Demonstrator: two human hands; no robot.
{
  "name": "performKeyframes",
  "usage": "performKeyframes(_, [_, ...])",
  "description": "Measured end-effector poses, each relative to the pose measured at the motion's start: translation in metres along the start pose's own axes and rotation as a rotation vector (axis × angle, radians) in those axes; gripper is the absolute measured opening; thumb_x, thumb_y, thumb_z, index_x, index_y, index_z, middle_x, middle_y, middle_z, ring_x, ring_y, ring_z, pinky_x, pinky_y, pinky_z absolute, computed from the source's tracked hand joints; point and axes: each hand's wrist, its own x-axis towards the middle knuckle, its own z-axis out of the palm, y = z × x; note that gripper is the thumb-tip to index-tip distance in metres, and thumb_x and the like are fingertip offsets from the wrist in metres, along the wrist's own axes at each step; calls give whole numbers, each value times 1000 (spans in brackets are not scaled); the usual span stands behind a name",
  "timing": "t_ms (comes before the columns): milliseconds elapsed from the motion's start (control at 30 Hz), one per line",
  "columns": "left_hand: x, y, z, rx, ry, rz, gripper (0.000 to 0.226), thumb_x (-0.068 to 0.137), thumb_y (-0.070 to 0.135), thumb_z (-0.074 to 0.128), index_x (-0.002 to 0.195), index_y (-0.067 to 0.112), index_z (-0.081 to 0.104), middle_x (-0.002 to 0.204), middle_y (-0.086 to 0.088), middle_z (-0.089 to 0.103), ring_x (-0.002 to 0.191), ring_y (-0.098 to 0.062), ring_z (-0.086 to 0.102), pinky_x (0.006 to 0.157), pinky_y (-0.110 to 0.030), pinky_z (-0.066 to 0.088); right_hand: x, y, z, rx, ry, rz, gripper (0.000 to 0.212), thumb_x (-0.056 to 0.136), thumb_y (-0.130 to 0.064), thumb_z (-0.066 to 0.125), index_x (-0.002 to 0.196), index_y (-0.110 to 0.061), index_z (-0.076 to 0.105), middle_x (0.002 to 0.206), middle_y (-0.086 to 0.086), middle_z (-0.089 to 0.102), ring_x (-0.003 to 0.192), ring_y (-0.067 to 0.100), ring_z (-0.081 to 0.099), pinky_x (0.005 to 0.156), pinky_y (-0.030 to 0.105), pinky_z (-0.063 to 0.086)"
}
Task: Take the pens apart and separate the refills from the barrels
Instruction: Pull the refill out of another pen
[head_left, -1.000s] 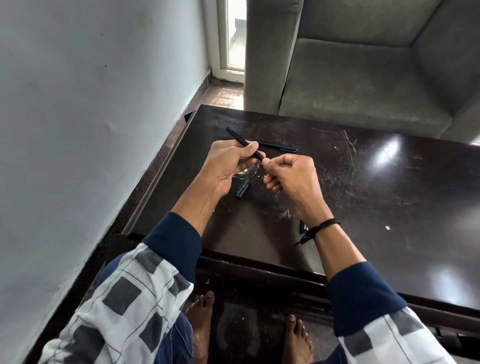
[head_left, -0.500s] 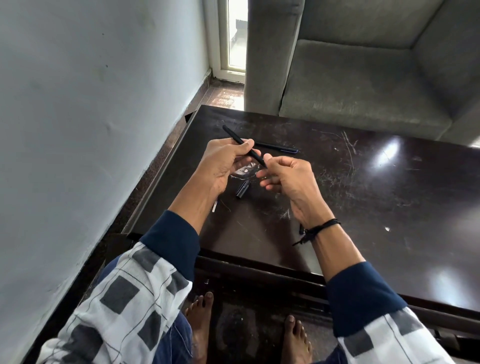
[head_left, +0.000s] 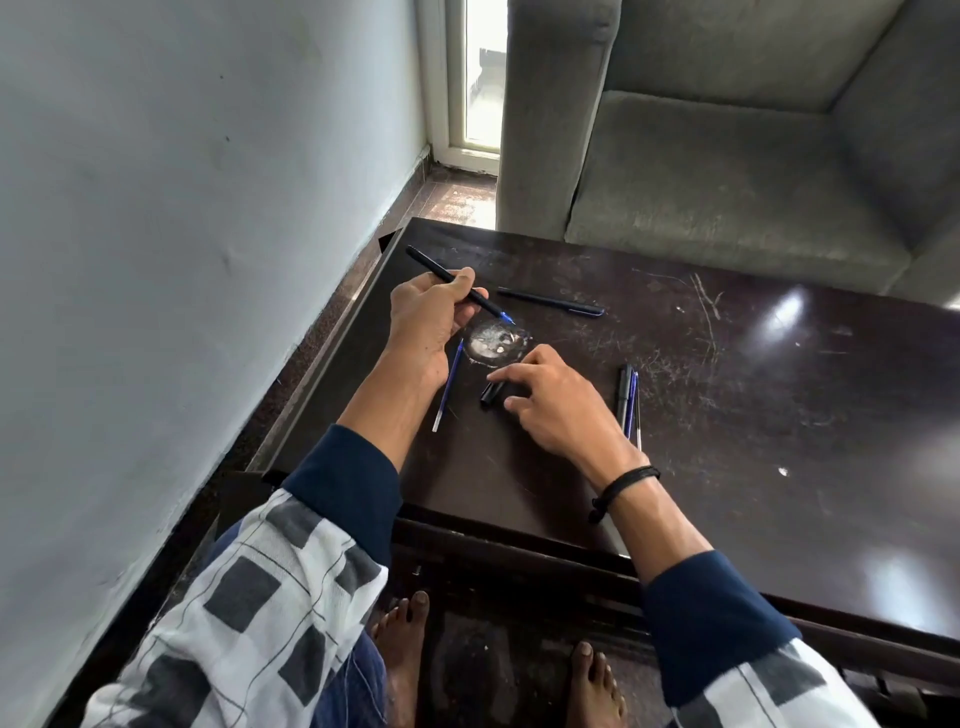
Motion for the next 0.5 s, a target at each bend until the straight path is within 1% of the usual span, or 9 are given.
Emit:
performKeyframes(100, [0, 1, 0, -9, -7, 2, 8, 93, 11, 69, 85, 11, 68, 87, -13, 75, 82, -14, 73, 71, -19, 56, -2, 2, 3, -44, 46, -26, 35, 92, -21, 71, 126, -30, 69, 128, -2, 47, 116, 24, 54, 97, 34, 46])
performKeyframes(167, [-1, 0, 0, -6, -15, 0, 8, 94, 10, 68, 86, 11, 68, 89, -15, 75, 79, -13, 72, 70, -19, 56, -2, 3, 3, -72, 81, -31, 28, 89, -19, 73, 116, -26, 69, 127, -4, 47, 112, 24, 53, 94, 34, 48])
performKeyframes(233, [-2, 0, 1, 7, -26, -1, 9, 95, 9, 67, 87, 11, 69, 92, -16, 75, 75, -10, 71, 68, -18, 55, -1, 5, 3, -106, 82, -28, 23, 88, -19, 74, 110, -24, 68, 124, -6, 52, 110, 24, 54, 91, 35, 49])
performKeyframes(333, [-3, -1, 3, 6, -44, -3, 11, 96, 7, 64, 87, 11, 68, 88, -13, 75, 74, -9, 71, 67, -17, 55, -1, 5, 2, -120, 84, -15, 18, 88, -20, 73, 105, -22, 67, 117, -4, 59, 108, 25, 56, 87, 37, 50])
performKeyframes(433, [-5, -2, 4, 4, -50, -9, 11, 97, 7, 64, 87, 12, 68, 87, -11, 74, 81, -11, 71, 69, -17, 56, -2, 5, 0, -131, 110, 7, 14, 90, -18, 71, 102, -20, 65, 112, -2, 62, 106, 25, 59, 82, 37, 50])
performKeyframes(500, [-5, -3, 4, 6, -45, -13, 11, 97, 7, 64, 87, 11, 68, 88, -11, 74, 85, -13, 71, 71, -17, 57, -3, 5, -1, -158, 127, 12, 15, 90, -14, 69, 103, -20, 64, 111, -1, 63, 106, 25, 60, 77, 35, 47])
